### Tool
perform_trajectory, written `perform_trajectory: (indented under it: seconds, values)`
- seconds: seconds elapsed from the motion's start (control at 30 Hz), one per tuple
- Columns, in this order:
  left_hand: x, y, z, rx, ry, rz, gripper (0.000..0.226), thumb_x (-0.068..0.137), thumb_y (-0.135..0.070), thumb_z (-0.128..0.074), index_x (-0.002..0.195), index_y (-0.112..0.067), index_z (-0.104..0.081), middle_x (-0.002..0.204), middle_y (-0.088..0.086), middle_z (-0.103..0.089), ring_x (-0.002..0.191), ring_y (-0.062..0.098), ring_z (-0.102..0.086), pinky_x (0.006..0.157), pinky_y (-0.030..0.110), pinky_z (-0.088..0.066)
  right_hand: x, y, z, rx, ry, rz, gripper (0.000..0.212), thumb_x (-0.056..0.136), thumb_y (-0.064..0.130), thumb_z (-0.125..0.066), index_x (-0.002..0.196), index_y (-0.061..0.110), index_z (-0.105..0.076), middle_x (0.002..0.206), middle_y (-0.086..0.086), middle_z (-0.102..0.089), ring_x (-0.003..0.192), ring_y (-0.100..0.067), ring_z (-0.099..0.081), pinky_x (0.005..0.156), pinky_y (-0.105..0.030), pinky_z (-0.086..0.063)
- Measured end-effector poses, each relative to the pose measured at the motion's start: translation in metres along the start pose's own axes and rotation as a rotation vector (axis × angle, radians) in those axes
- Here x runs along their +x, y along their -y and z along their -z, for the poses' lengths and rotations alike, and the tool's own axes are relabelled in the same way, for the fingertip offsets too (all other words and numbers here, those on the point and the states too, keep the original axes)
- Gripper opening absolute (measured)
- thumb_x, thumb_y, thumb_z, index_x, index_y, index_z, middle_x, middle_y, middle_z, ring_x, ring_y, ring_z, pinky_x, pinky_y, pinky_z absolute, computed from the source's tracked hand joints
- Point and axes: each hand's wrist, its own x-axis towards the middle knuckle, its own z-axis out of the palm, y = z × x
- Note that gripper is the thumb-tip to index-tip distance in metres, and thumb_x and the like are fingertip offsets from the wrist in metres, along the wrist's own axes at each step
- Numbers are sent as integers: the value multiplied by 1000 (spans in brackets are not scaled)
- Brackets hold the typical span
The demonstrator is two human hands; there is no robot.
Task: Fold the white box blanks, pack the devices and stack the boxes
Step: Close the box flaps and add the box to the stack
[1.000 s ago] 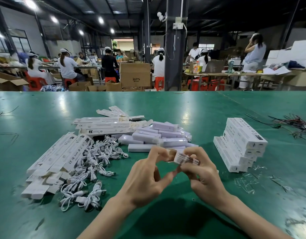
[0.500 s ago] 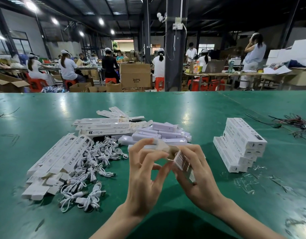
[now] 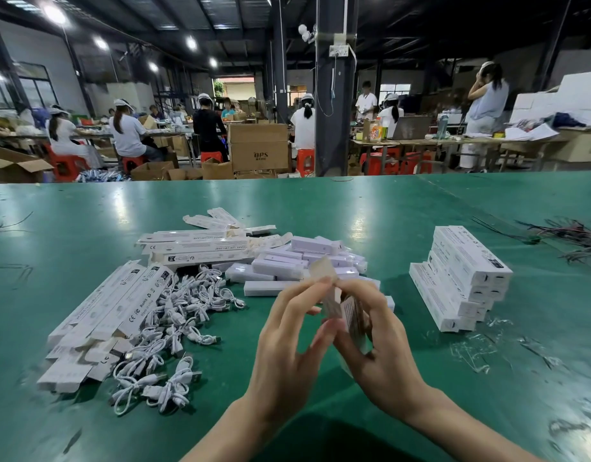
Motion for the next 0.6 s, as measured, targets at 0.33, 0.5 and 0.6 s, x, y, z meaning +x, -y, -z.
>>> perform_trajectory:
  seconds: [0.33, 0.5, 0.6]
  values:
    - [7, -1, 3, -18, 0, -3, 31, 88, -18, -65, 119, -18, -57, 111, -15, -58, 103, 3, -61, 88, 17, -46, -5, -2, -4, 158, 101, -57, 58, 90, -7, -48, 133, 28, -31, 117, 3, -38, 93, 1, -48, 81, -15, -39]
    - [10, -2, 6, -36, 8, 45, 23, 88, -18, -63, 111, -21, -61, 112, -16, -60, 106, -2, -60, 90, 12, -44, -5, -3, -6, 210, -19, -105, 47, 94, 19, -57, 129, 42, -35, 115, -4, -56, 104, -22, -60, 92, -38, -48]
    - [12, -3, 8, -78, 44, 107, 18, 90, -19, -61, 108, -23, -62, 111, -18, -61, 101, 2, -62, 87, 13, -45, -3, -4, -6, 199, -42, -131, 55, 88, 11, -63, 126, 44, -38, 111, 0, -60, 102, -21, -64, 91, -32, -49]
